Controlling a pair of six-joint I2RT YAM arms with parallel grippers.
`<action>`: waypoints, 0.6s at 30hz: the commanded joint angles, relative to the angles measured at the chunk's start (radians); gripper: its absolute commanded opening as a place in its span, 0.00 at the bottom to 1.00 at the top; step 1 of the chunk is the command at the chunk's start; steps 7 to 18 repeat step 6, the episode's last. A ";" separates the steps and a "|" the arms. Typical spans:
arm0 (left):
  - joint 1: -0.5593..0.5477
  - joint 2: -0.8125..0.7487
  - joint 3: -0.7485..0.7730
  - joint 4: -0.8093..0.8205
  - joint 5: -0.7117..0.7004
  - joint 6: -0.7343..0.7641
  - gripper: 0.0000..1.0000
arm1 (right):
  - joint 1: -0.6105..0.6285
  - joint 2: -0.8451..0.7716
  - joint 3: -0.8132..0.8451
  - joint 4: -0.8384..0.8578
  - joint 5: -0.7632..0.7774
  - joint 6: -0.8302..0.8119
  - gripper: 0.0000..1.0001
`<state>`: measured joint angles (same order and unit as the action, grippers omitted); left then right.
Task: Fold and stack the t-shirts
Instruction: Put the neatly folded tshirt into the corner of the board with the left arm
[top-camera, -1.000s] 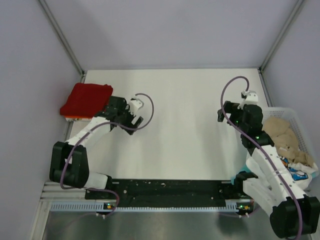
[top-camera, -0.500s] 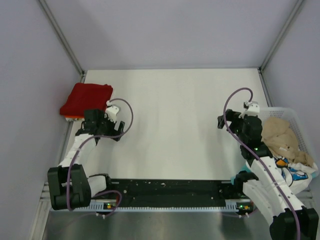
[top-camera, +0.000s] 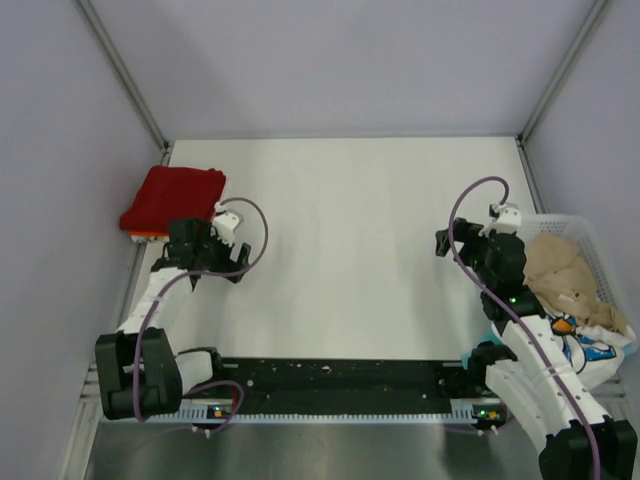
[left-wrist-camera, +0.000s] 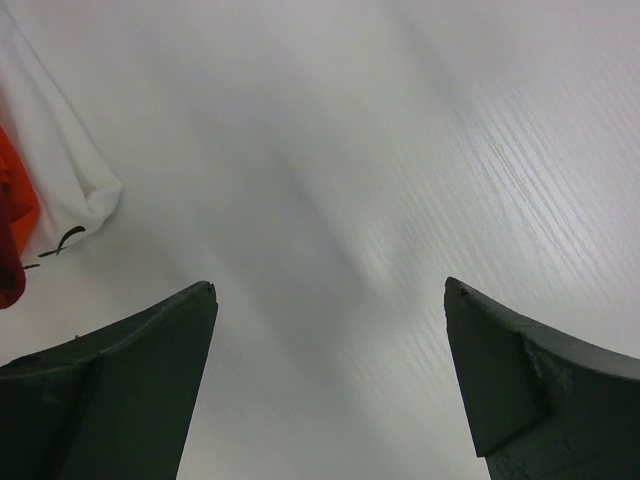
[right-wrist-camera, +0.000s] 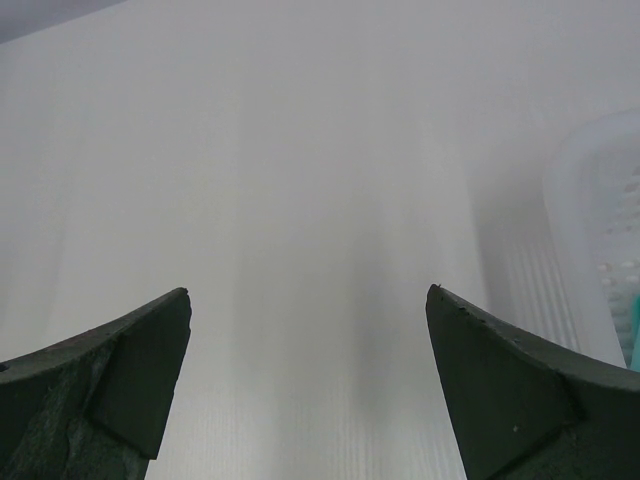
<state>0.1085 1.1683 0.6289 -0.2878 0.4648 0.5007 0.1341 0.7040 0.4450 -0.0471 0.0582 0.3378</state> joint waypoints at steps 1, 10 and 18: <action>-0.001 0.004 0.005 0.016 0.044 0.024 0.99 | -0.005 -0.011 0.011 0.039 -0.008 0.012 0.99; 0.002 0.004 0.005 0.012 0.054 0.032 0.99 | -0.005 -0.011 0.011 0.039 -0.009 0.012 0.99; 0.002 0.004 0.005 0.012 0.054 0.032 0.99 | -0.005 -0.011 0.011 0.039 -0.009 0.012 0.99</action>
